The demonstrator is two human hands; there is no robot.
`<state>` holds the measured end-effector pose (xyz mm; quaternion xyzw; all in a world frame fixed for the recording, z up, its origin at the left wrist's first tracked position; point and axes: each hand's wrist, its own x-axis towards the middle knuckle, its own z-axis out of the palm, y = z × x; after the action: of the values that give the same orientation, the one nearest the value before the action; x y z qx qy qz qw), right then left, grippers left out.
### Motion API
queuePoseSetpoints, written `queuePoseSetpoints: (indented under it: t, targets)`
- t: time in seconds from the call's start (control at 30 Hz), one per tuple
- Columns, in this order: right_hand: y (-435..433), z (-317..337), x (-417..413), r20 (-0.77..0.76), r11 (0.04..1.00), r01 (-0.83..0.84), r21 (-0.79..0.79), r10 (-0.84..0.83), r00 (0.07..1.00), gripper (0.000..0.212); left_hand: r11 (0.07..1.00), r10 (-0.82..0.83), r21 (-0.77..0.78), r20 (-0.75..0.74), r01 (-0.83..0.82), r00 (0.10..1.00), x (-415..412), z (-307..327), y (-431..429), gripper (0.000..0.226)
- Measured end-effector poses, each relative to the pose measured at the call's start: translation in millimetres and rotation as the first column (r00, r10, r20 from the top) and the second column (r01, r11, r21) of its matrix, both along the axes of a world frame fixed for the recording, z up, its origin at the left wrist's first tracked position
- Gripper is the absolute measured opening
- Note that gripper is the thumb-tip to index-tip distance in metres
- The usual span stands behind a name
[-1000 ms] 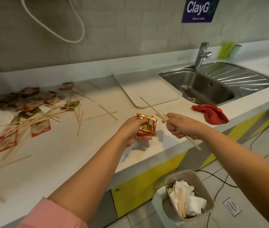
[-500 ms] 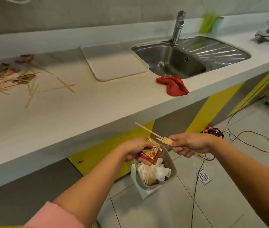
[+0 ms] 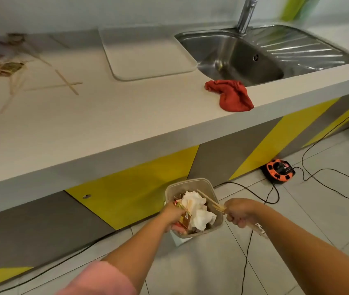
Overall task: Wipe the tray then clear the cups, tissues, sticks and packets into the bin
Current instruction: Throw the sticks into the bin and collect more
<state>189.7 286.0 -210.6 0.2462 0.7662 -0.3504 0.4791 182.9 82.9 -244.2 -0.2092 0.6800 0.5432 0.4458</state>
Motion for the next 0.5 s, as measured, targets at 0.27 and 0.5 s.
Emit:
queuePoseSetpoints:
  t: [0.27,0.5]
  targets:
    - [-18,-39,-12,-0.001,0.983,0.171,0.062,-0.171,0.985,0.031,0.996,0.091,0.005,0.023,-0.092,0.996,-15,-22,16,0.056]
    - [-29,-68,-29,0.006,0.960,0.270,0.079,-0.271,0.963,0.033,0.997,0.069,-0.046,0.009,-0.069,0.998,-20,-28,-5,0.016]
